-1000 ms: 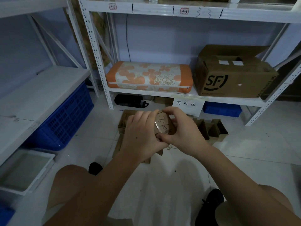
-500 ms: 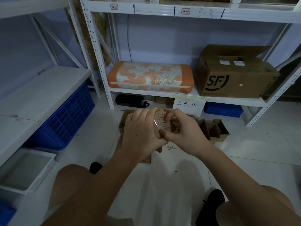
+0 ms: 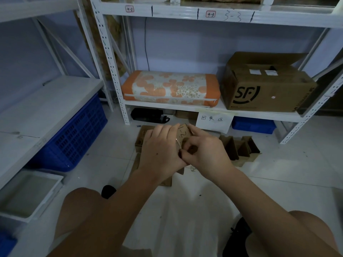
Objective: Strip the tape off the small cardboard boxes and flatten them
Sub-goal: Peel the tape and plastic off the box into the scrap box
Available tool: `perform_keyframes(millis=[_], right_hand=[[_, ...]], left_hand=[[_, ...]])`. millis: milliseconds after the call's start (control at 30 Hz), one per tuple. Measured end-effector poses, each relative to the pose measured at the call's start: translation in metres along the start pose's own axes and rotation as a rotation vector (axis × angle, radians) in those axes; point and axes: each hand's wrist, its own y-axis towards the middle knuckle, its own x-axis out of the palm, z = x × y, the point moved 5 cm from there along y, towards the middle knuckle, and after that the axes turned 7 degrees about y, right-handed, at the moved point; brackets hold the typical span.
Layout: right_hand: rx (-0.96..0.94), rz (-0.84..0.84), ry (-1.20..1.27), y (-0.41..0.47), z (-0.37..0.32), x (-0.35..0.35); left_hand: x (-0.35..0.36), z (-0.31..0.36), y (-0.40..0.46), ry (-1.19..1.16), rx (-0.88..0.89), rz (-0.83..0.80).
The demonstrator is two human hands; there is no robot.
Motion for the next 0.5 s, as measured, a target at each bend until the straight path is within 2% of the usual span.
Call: perform_keyframes(millis=[200,500], right_hand=[[0.067,-0.085,-0.333,0.001,-0.012,0.005],[0.124,-0.233,-0.317,0.001,-0.013,0.011]], left_hand=[[0.001,0.004,0.002,0.033,0.056,-0.032],[0.006,0.005,0.000,0.057,0.103,-0.068]])
